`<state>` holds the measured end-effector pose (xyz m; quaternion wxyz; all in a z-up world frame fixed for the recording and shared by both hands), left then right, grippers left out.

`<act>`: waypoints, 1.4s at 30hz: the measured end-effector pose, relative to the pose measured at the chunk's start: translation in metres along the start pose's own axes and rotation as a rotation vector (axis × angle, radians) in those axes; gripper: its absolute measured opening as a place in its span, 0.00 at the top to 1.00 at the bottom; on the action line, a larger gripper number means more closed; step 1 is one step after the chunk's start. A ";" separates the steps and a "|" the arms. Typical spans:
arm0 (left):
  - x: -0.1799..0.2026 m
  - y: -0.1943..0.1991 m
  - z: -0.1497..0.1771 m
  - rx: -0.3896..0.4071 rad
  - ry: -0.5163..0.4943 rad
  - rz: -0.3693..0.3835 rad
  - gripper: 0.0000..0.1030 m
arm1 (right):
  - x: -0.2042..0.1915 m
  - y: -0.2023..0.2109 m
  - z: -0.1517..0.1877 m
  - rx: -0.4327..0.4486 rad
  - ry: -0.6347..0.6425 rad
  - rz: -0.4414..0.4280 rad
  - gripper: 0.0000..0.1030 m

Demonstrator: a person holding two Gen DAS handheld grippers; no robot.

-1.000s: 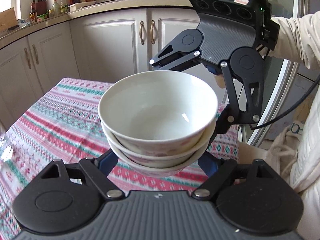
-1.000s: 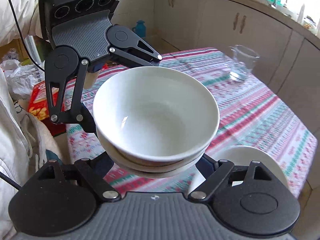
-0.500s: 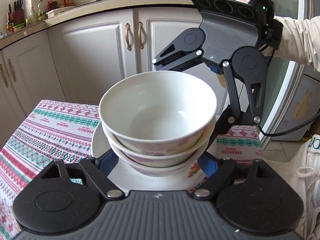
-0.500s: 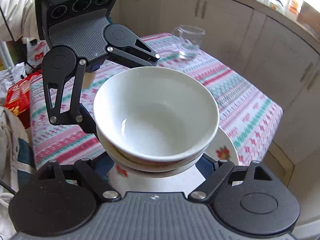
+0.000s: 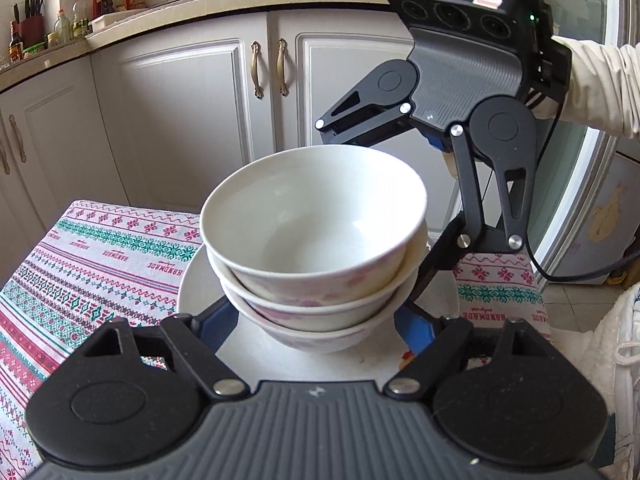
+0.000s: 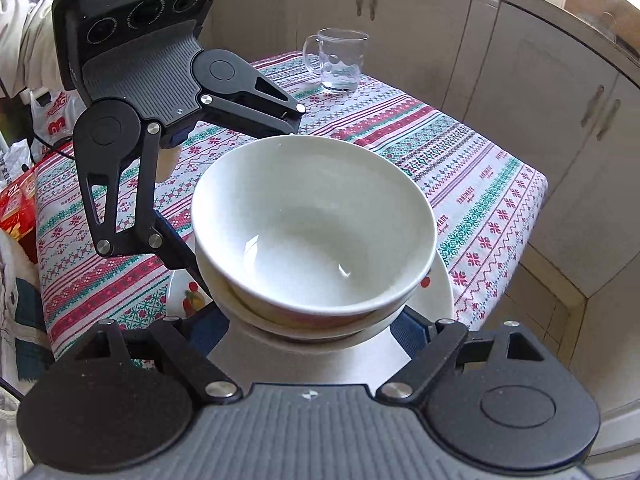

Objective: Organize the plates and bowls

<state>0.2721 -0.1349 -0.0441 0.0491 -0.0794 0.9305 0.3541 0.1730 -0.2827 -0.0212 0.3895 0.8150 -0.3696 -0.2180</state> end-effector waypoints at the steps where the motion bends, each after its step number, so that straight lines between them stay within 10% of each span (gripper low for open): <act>1: 0.002 0.001 0.000 0.000 -0.003 -0.009 0.17 | -0.001 0.000 0.001 0.002 -0.001 0.003 0.12; 16: 0.052 0.067 0.008 0.100 0.156 -0.346 0.01 | -0.040 0.039 0.021 0.127 -0.140 0.122 0.00; 22: 0.093 0.093 0.000 0.152 0.268 -0.622 0.00 | -0.075 0.068 0.030 0.267 -0.414 0.312 0.00; 27: 0.114 0.100 -0.013 0.028 0.394 -0.775 0.00 | -0.099 0.076 0.039 0.322 -0.643 0.473 0.00; 42: 0.137 0.117 -0.006 -0.091 0.630 -0.790 0.01 | -0.152 0.088 0.047 0.352 -0.677 0.601 0.00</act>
Point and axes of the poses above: each gripper's, at about its wrist camera, not at the fingertips, and y roughly against the way its jaws point, x to its right, z to its underside, the point moved 1 cm from there along -y, roughly the way its jaws point, and after that the axes turned 10 degrees about -y, right-handed, at the moved point
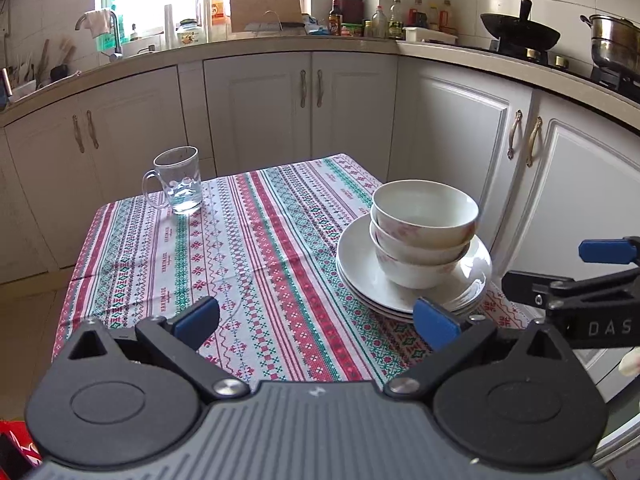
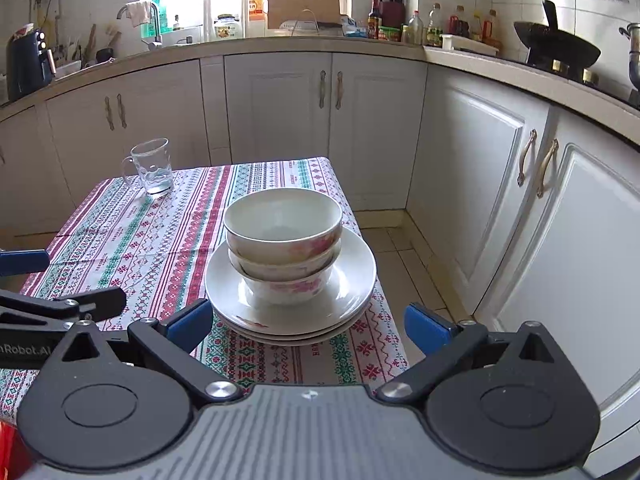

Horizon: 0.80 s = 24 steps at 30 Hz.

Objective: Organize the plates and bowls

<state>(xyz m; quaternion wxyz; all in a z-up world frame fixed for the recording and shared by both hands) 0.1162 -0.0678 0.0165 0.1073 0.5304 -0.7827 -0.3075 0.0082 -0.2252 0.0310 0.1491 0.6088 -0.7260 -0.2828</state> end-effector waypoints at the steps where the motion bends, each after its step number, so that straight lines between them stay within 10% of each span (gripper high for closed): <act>1: 0.001 0.001 0.000 0.000 0.001 -0.006 0.01 | 0.000 0.001 0.000 0.007 0.003 0.007 0.00; 24: 0.003 0.002 -0.001 -0.033 0.026 -0.046 0.01 | -0.003 0.005 0.002 0.016 -0.003 -0.007 0.00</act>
Point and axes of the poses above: each gripper's, at about its wrist camera, not at the fingertips, and y roughly against the way its jaws point, x to its right, z to its underside, the point moved 1 cm from there along -y, roughly the way its jaws point, and after that the axes turned 10 degrees about -y, right-handed, at the moved point
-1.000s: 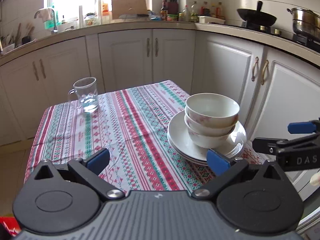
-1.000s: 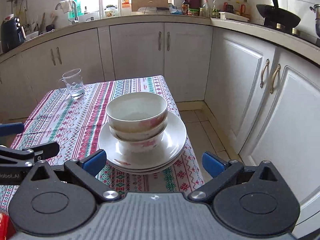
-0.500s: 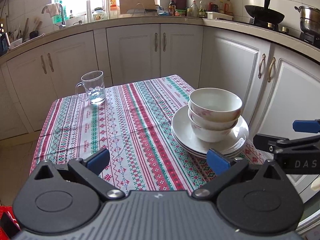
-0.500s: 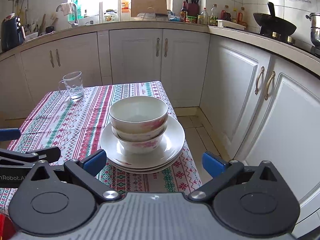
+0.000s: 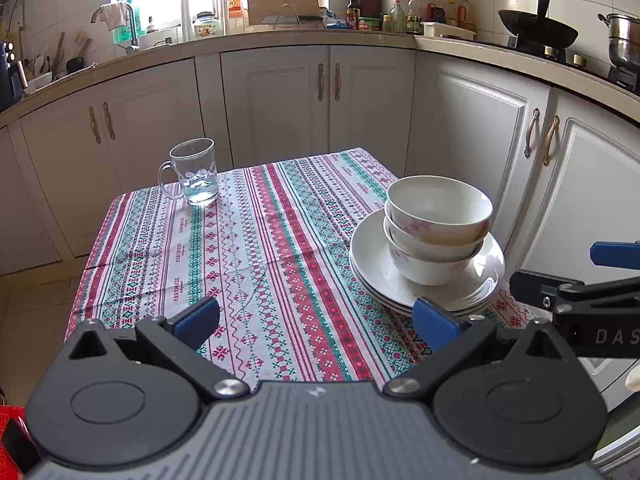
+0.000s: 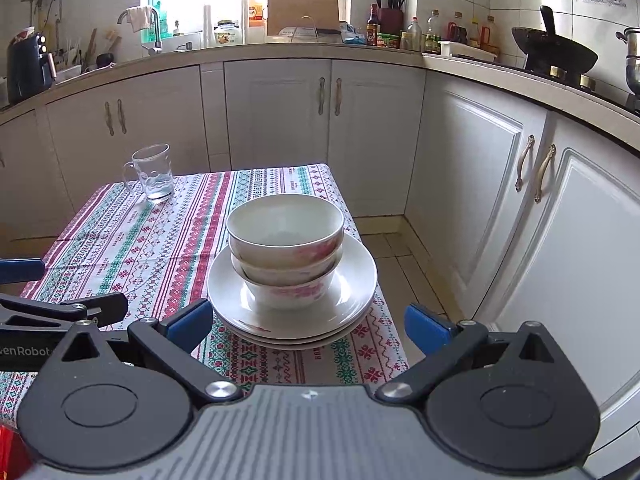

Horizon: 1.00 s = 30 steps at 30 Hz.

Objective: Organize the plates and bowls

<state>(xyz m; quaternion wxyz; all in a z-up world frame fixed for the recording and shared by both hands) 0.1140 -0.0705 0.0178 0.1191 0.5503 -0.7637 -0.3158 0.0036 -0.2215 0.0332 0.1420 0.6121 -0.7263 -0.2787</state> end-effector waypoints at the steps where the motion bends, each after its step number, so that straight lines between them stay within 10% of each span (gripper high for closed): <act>1: 0.000 0.000 0.000 0.001 0.001 0.000 0.01 | 0.000 0.000 0.000 0.000 0.000 -0.001 0.00; 30: 0.000 0.001 0.001 -0.007 0.020 0.006 0.01 | -0.003 0.006 0.000 0.014 0.015 0.006 0.00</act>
Point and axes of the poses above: each gripper's, at about its wrist camera, not at the fingertips, and y roughly against the way its jaws point, x to its right, z to its underside, the point moved 1 cm from there along -y, roughly the way its jaws point, and after that the axes turned 10 degrees about -y, right-handed, at the moved point
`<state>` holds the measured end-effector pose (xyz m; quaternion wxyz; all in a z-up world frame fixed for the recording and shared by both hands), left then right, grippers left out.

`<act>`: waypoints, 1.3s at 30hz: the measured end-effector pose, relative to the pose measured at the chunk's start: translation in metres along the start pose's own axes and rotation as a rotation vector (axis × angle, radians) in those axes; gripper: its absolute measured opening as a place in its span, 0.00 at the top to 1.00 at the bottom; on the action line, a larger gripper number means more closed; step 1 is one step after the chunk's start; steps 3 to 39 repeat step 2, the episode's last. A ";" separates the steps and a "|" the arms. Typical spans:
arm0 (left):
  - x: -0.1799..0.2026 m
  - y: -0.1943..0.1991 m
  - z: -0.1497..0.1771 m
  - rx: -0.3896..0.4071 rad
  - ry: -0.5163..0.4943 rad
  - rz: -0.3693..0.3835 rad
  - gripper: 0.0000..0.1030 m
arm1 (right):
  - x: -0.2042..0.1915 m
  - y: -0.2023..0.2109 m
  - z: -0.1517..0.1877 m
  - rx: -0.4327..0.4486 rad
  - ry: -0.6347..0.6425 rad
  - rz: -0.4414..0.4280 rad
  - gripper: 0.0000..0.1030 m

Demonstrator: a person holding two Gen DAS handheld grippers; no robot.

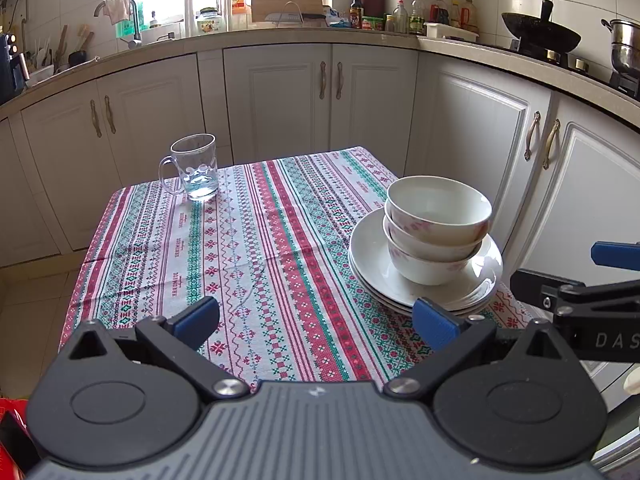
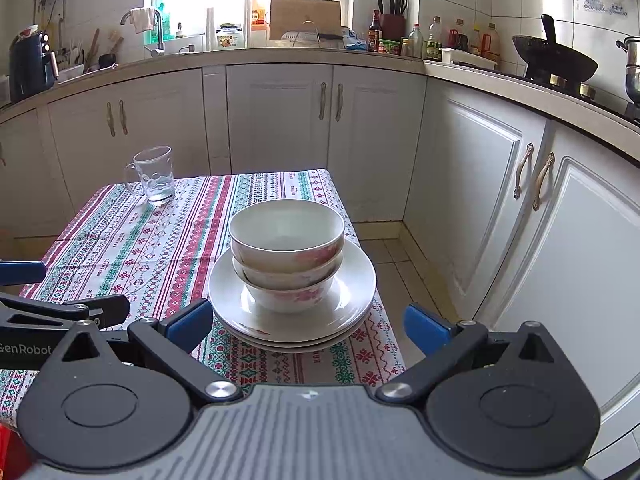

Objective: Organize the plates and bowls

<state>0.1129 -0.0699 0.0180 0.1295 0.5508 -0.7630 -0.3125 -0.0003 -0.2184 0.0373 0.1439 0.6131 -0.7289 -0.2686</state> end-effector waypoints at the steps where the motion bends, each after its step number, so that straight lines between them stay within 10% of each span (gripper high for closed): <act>1: 0.000 0.000 0.000 -0.001 0.001 0.001 0.01 | 0.000 0.000 0.000 -0.001 0.000 0.001 0.00; 39: 0.000 0.000 0.000 -0.002 0.002 0.003 0.01 | 0.000 0.000 0.000 -0.001 0.001 0.002 0.00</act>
Point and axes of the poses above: each gripper's, at about its wrist camera, not at the fingertips, and y roughly against the way its jaws point, x to its right, z to its underside, the point moved 1 cm from there along -y, roughly the way its jaws point, and after that the axes turned 10 degrees about -y, right-handed, at the moved point
